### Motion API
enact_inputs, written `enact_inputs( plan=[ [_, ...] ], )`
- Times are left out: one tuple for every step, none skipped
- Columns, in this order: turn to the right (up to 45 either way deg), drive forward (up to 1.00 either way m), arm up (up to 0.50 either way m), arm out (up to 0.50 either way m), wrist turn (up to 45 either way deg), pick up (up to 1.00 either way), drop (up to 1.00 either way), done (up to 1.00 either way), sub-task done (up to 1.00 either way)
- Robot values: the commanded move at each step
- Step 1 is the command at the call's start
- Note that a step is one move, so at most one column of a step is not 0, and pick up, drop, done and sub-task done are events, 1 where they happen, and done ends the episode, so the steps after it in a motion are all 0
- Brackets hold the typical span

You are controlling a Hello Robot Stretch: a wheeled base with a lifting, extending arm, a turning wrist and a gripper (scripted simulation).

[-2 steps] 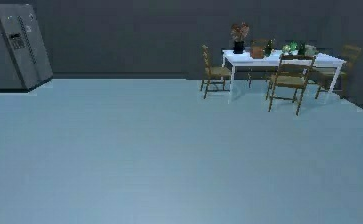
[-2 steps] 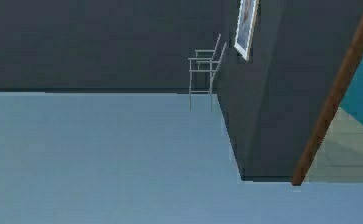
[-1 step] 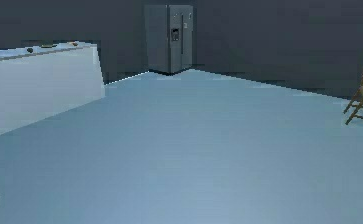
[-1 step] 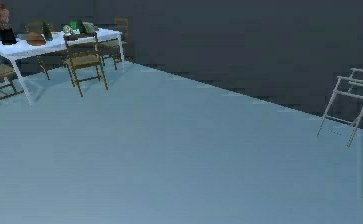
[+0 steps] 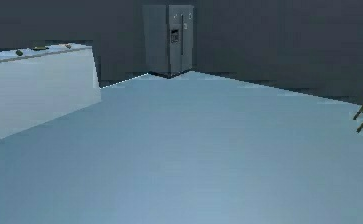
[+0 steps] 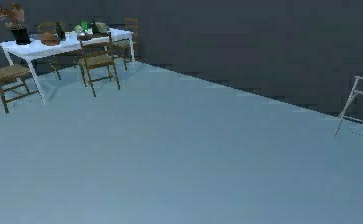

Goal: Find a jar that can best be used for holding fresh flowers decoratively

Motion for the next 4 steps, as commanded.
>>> enact_inputs(
  plan=[
    [-45.0, 0.00, 0.00, 0.00, 0.0, 0.00, 0.00, 0.00, 0.00],
    [-6.0, 0.00, 0.00, 0.00, 0.0, 0.00, 0.00, 0.00, 0.00],
    [0.0, 0.15, 0.00, 0.00, 0.0, 0.00, 0.00, 0.00, 0.00],
    [0.0, 1.00, 0.00, 0.00, 0.0, 0.00, 0.00, 0.00, 0.00]
  ],
)
